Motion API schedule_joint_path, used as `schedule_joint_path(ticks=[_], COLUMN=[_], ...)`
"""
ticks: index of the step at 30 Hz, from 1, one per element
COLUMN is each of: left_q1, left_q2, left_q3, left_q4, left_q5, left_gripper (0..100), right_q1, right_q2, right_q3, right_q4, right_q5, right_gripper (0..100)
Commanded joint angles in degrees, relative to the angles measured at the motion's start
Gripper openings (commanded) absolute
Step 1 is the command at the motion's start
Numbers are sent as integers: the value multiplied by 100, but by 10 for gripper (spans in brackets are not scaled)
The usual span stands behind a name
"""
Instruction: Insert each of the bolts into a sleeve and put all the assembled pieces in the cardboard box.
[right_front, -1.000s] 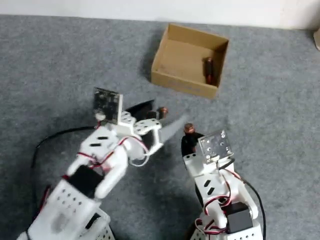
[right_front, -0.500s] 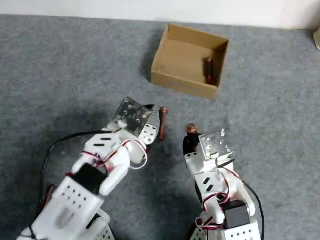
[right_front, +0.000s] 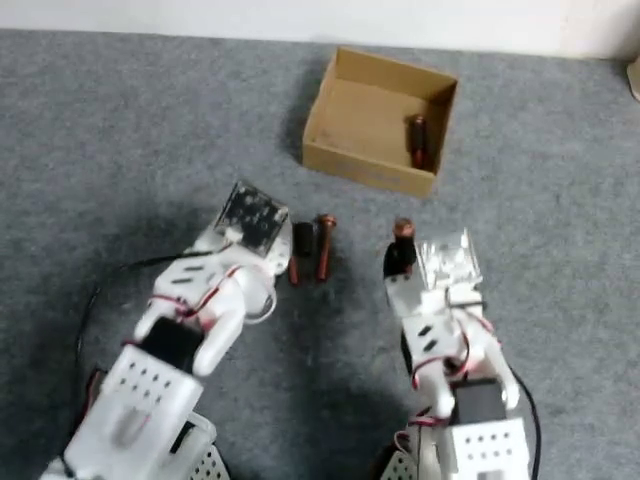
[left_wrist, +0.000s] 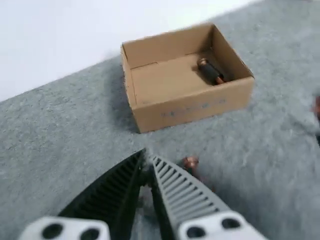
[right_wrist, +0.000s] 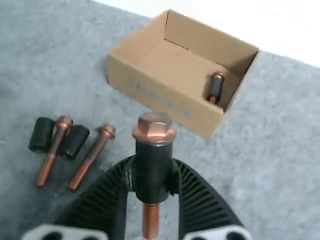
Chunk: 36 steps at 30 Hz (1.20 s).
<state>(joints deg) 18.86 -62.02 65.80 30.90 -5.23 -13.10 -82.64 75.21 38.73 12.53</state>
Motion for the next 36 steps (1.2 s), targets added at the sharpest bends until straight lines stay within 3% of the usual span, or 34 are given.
schedule_joint_path(ticks=[1,9,23,36], left_q1=[-338,-760,-1051,-936], left_q2=[-1332,-4444,-4189,-4189], left_q3=[470,1754,2563,2589], left_q4=[1011,2646,2092,2057], left_q5=[-193,-290,-264,-264], left_gripper=[7,7,7,10], right_q1=[75,145,822,813], right_q2=[1675,5349,10651,12365], right_q3=[-1710,-4848,-8857,-10290], right_q4=[-251,-215,-207,-198], right_q5=[79,114,79,79], right_gripper=[5,5,5,9])
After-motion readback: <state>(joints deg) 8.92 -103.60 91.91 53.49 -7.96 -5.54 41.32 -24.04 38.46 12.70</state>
